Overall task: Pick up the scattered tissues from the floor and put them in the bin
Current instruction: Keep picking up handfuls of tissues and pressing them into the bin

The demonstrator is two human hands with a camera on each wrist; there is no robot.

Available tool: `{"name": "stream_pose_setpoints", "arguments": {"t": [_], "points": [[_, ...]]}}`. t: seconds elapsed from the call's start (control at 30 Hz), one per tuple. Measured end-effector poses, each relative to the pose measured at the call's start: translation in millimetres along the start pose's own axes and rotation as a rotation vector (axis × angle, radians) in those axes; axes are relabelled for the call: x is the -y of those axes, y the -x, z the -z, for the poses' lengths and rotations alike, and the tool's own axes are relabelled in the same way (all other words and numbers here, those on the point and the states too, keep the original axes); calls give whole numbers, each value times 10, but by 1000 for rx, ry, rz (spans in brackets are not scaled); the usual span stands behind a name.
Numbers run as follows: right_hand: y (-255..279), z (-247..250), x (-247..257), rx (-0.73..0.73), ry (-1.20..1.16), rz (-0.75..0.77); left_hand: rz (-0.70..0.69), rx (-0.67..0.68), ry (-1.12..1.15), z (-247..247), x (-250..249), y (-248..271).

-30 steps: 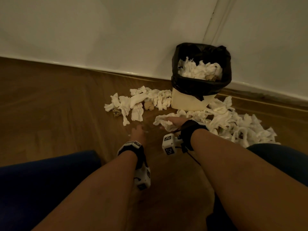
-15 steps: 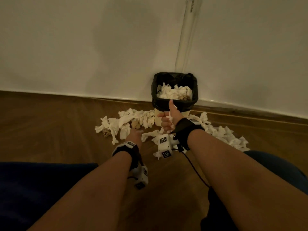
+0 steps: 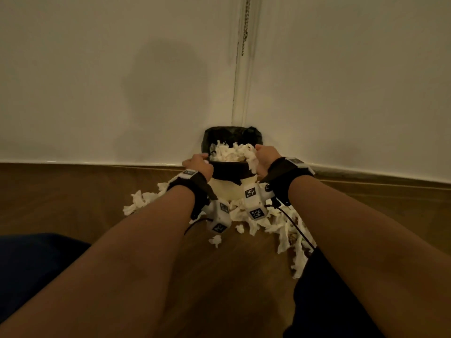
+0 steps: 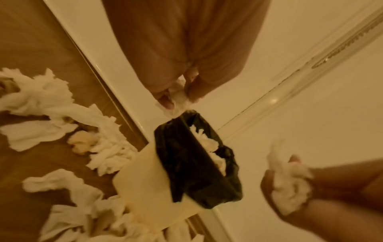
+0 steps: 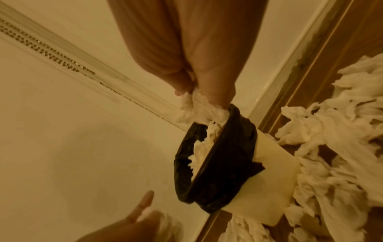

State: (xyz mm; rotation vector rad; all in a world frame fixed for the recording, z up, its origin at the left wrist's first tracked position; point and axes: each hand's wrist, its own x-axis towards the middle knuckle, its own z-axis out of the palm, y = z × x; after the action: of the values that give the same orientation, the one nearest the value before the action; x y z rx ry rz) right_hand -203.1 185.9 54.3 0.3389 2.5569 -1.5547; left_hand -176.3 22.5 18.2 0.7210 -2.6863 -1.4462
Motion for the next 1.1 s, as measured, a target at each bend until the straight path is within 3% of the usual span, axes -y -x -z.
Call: {"name": "stream_pose_setpoints", "arguments": {"t": [0.07, 0.2, 0.37, 0.53, 0.6, 0.7, 0.8, 0.93, 1.1], "points": [[-74, 91, 15, -23, -467, -109, -56, -19, 70, 2, -134, -46], [-197, 147, -41, -232, -352, -2, -228, -7, 146, -34, -287, -113], [-285, 120, -45, -173, -319, -86, -294, -8, 171, -159, -377, -170], [-459, 21, -111, -150, -358, -126, -402, 7, -49, -265, -317, -264], [-535, -17, -137, -181, -232, -86, -438, -5, -151, -268, -286, -320], [-576, -91, -119, -213, 147, 29, -422, -26, -326, -267, -261, -411], [-572, -205, -131, -92, 457, 157, -448, -2, -491, -291, -257, -471], [-535, -407, -180, 153, 742, 281, -464, 132, -663, -401, -310, -580], [-621, -507, -277, 245, 964, 292, -451, 263, -939, -626, -356, -663]]}}
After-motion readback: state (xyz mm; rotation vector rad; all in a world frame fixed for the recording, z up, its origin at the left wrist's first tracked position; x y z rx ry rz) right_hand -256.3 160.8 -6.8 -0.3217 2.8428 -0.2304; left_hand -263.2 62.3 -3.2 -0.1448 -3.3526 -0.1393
